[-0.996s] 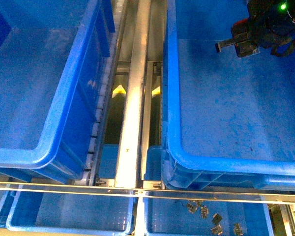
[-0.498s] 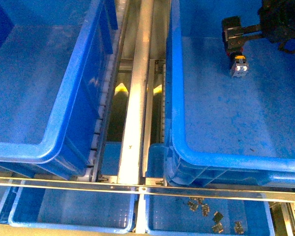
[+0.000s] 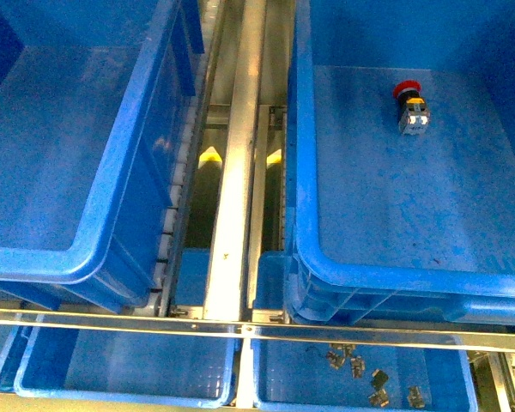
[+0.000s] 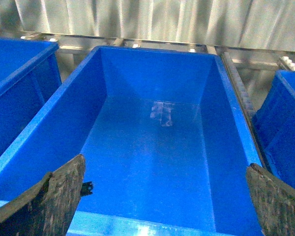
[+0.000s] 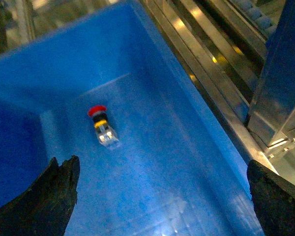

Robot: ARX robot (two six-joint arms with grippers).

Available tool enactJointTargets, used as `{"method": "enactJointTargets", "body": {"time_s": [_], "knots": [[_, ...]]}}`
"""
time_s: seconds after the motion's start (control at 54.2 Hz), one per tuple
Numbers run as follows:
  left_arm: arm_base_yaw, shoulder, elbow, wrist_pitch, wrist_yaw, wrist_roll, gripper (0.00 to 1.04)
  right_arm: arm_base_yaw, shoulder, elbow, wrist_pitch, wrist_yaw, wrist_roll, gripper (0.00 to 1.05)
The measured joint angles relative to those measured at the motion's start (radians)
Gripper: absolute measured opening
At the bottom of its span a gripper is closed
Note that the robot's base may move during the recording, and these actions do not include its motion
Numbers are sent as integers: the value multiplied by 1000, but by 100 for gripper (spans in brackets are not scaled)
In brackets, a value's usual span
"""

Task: Pick red and yellow buttons and place in box

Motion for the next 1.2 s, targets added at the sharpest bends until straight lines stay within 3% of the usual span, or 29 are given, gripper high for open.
{"method": "enactJointTargets", "body": {"time_s": [0.092, 0.166, 0.387, 0.479, 0.572, 0.922, 1.199], "knots": [[0, 0, 0, 0, 0, 0, 97, -31, -8, -140, 360, -200, -187, 80], [0, 0, 0, 0, 0, 0, 97, -45, -36, -238, 526, -253, -320, 66], [0, 0, 0, 0, 0, 0, 97, -92, -178, -354, 551, -288, -432, 28], [0, 0, 0, 0, 0, 0, 97, -135, -259, -410, 518, -355, -449, 3], [0, 0, 0, 0, 0, 0, 97, -180, -332, -443, 482, -372, -452, 3], [0, 0, 0, 0, 0, 0, 97, -183, -516, -530, 400, -379, -454, 3], [0, 0, 0, 0, 0, 0, 97, -183, -700, -531, 230, -378, -453, 3]]}}
